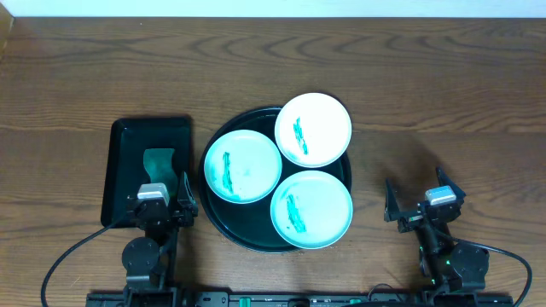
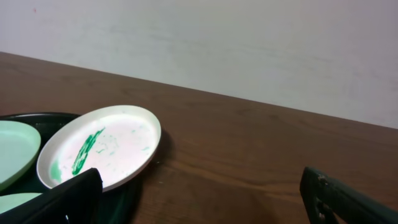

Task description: Clean dirty plates on tray and stack at the side

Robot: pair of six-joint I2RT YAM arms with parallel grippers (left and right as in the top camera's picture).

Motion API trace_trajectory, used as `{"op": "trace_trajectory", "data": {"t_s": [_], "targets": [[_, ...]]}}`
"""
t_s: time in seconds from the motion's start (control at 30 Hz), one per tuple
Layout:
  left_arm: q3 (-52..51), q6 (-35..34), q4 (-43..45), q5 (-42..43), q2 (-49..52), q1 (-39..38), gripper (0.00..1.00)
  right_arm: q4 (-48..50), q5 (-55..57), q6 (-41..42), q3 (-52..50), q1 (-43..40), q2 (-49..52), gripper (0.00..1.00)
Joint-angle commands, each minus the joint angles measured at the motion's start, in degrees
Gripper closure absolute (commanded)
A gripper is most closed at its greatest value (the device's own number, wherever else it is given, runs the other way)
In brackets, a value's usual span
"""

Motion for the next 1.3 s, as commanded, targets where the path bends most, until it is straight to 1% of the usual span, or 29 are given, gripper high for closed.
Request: {"op": "trace_trajectory", "data": {"t_s": [0.0, 0.27, 0.43, 0.53, 0.9, 1.27], "targets": [[2.58, 0.57, -0.9, -0.98, -0.26, 0.02, 0.27, -0.07, -1.36, 0.04, 2.19, -0.55, -0.31, 0.01], [8.72, 0.57, -4.11, -0.96, 2.89, 0.02, 0.28, -1.16, -2.82, 0.04, 5.99, -0.55, 2.49, 0.01], [12.72, 0.55, -4.42, -0.92, 7.63, 0.02, 0.27, -1.7, -2.82, 0.04, 9.84, -0.55, 7.32, 0.01], [16.09, 0.52, -6.05, -0.9, 11.45, 0.02, 0.28, -4.28, -3.91, 0.04, 13.49, -0.55, 11.58, 0.01], [30.64, 0.37, -17.9, -0.44, 24.61, 0.02, 0.27, -12.55, -4.26, 0.04, 29.46, -0.55, 29.64, 0.01], [44.46, -0.59, -30.99, -0.22, 35.93, 0.02, 0.28, -23.41, -10.38, 0.04, 43.8, -0.55, 45.03, 0.01]]}}
